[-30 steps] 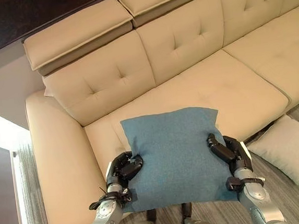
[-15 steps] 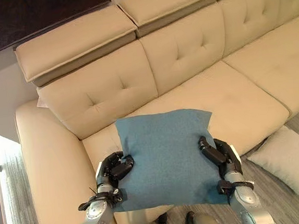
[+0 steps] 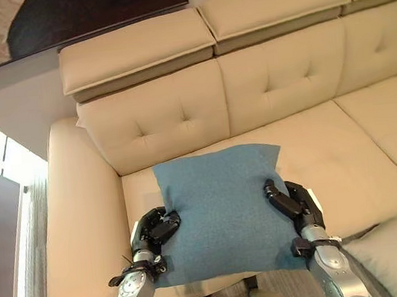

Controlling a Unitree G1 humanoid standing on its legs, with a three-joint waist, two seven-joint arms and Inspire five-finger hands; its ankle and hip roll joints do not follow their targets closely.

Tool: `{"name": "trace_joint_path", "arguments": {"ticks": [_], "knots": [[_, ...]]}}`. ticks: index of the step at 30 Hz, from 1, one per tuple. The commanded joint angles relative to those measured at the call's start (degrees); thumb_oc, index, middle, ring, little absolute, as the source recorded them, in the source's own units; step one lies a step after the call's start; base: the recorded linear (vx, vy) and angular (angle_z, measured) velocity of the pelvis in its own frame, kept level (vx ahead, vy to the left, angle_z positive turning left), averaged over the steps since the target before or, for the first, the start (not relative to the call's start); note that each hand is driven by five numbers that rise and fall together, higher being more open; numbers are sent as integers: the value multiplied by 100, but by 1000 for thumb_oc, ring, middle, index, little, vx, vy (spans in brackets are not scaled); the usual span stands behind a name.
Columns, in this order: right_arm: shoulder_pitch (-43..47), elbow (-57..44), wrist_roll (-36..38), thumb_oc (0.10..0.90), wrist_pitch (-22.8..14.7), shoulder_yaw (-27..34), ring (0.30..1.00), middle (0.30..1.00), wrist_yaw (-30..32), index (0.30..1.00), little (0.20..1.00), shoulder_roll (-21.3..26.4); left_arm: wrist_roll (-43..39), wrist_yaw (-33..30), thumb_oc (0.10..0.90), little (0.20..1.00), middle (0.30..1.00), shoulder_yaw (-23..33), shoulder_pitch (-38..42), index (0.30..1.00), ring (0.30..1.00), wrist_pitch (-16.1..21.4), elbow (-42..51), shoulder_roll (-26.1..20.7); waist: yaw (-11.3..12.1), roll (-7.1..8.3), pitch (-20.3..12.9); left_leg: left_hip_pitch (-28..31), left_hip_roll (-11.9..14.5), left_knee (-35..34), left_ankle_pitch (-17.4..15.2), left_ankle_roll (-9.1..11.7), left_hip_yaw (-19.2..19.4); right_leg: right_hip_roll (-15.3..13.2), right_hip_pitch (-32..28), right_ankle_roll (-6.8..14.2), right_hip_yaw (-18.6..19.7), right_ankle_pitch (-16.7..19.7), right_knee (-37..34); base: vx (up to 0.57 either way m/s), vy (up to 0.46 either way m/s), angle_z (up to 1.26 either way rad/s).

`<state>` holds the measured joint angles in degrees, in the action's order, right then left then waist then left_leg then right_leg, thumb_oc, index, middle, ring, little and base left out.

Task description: Pick up all the scattered cushions and arrange them neatly on the sofa.

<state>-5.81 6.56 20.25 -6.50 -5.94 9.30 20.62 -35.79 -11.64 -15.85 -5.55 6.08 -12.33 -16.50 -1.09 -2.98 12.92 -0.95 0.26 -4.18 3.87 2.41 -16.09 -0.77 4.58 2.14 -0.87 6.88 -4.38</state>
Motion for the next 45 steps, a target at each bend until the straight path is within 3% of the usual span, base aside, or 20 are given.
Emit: {"name": "trace_joint_path", "arguments": {"ticks": [1,3,4,5,6,7,15,19,23,24,25,27,34,39,40,41,45], "knots": [[536,-1051,-126,400,-797,-278,300,300,-256,300,300,-191,300,378,400,300,300,-394,788,300,300,744,1062,51,-18,174,-381,-394,-165,312,-470,23,181,-231,114,288,-73,-812,543,-18,-139,42],[648,-1004,-308,400,-839,-153,300,300,-17,300,300,-41,368,256,400,300,300,-503,1097,300,300,791,983,135,-116,199,-248,-742,-199,705,-527,8,603,-304,56,239,-351,-871,503,-33,-127,67],[652,-1003,-309,400,-840,-152,300,300,-17,300,300,-42,369,256,400,300,300,-502,1102,300,300,791,982,134,-124,200,-262,-768,-207,706,-511,6,597,-310,76,243,-357,-857,497,-37,-48,92],[807,-944,-484,400,-853,-102,300,300,197,300,300,-29,491,154,400,300,300,-571,1400,300,300,828,864,152,-250,207,-237,-956,-146,798,-518,-69,1268,-360,105,233,-498,-845,443,-26,-23,88],[816,-939,-487,400,-854,-102,300,300,200,300,300,-30,492,153,400,300,300,-570,1410,300,300,831,857,154,-244,207,-239,-970,-145,811,-525,-69,1275,-360,116,234,-491,-843,444,0,-28,68],[950,-860,-662,400,-850,-86,300,300,357,300,300,-20,632,63,400,300,300,-640,1635,300,300,841,689,140,-309,175,-305,-995,-80,668,-507,-107,1614,-336,163,230,-548,-832,395,22,-1,50],[1822,-282,-1293,400,-835,-445,300,300,934,300,300,-51,1376,-435,400,300,300,-763,2482,300,300,852,256,-49,-318,210,-437,-1196,-82,231,-344,-213,1743,-209,694,231,-398,-789,454,40,34,-3],[2490,66,-1399,400,-821,-707,300,300,1218,300,300,-136,1507,-706,400,300,300,-874,3074,300,300,873,-39,-112,-236,244,-309,-1462,-118,244,-304,-267,1749,-215,1007,215,-279,-744,541,-14,58,-11],[3518,479,-1610,400,-829,-1001,300,300,1628,300,300,-166,1649,-1056,400,300,300,-1032,4003,300,300,960,-467,-147,-157,206,-168,-1725,-158,191,-199,-271,1718,-284,1353,219,-230,-738,679,-28,55,-4],[4241,712,-1774,400,-818,-1126,300,300,1923,300,300,-22,1726,-1331,400,300,300,-1071,4688,300,300,1068,-660,-242,-97,174,-81,-1873,-186,148,-115,-256,1671,-320,1538,228,-218,-741,763,-30,33,2],[4256,723,-1773,400,-822,-1126,300,300,1924,300,300,-21,1725,-1331,400,300,300,-1069,4701,300,300,1070,-667,-241,-98,173,-73,-1875,-186,149,-114,-256,1671,-320,1542,228,-218,-743,768,-32,50,4],[5224,959,-2050,400,-768,-1217,300,300,2317,300,300,222,1796,-1703,400,300,300,-1039,5542,300,300,1196,-802,-329,-16,134,62,-2049,-221,141,-19,-227,1595,-347,1748,232,-228,-765,893,-11,33,5],[6464,1139,-2976,400,-653,-1352,300,300,3134,300,300,576,2353,-2427,400,300,300,-1012,6658,300,300,1384,-909,-510,63,139,212,-2261,-253,60,80,-182,1471,-364,2020,272,-187,-770,969,8,1,12],[7490,2032,-3249,400,-354,-1679,300,300,3694,300,300,624,2532,-2769,400,300,300,-1236,7849,300,300,1214,-1888,-513,72,128,313,-2472,-253,-17,186,-114,1411,-340,2233,309,-170,-713,965,-10,-13,13],[8030,2746,-2971,400,-218,-1991,300,300,3634,300,300,628,2398,-2667,682,724,724,-1437,8434,724,724,1071,-2608,-505,64,117,345,-2535,-243,-58,231,-86,1388,-333,2290,320,-173,-678,948,-46,-25,8],[8412,3257,-2707,800,-161,-2192,900,900,3518,900,900,564,2257,-2508,800,900,900,-1603,8856,900,900,980,-3130,-494,48,103,414,-2574,-247,-74,274,-64,1374,-318,2326,327,-176,-650,939,-58,-19,12],[9318,4625,-1735,800,36,-2791,900,900,2904,900,900,283,1618,-2005,800,900,900,-1960,9666,900,900,824,-4360,-461,23,75,544,-2675,-248,-82,350,-12,1330,-280,2406,343,-204,-563,899,-37,-22,19]]}}
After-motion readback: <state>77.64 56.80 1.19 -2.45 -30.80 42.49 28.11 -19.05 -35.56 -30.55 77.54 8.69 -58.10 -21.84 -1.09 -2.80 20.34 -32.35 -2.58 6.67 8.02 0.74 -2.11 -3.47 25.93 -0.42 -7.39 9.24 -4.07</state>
